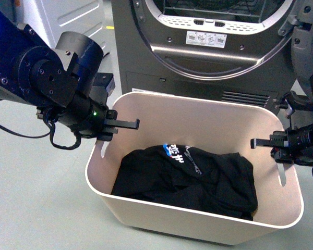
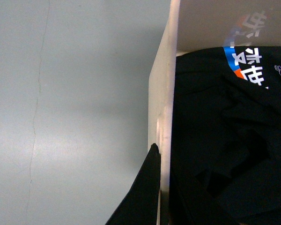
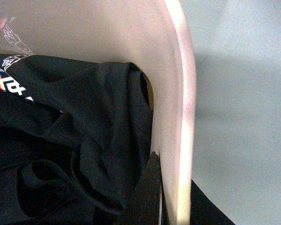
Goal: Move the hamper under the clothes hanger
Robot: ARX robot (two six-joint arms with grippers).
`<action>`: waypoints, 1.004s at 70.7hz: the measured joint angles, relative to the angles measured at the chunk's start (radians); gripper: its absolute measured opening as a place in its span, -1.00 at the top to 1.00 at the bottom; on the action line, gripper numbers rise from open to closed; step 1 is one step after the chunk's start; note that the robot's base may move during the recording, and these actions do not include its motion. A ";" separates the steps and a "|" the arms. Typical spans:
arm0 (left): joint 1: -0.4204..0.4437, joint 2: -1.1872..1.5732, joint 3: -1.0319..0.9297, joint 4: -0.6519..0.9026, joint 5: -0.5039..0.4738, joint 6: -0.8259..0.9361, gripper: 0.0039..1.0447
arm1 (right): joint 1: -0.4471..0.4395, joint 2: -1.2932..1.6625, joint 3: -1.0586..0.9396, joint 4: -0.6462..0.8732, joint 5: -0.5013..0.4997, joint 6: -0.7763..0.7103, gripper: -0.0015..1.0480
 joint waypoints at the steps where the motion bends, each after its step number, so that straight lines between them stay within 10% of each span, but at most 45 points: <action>1: 0.002 0.000 -0.001 0.000 -0.001 0.000 0.93 | 0.003 0.000 0.000 0.000 -0.001 0.000 0.94; 71: 0.000 -0.001 -0.002 0.002 0.001 0.003 0.93 | -0.001 -0.006 -0.002 0.002 0.000 0.002 0.94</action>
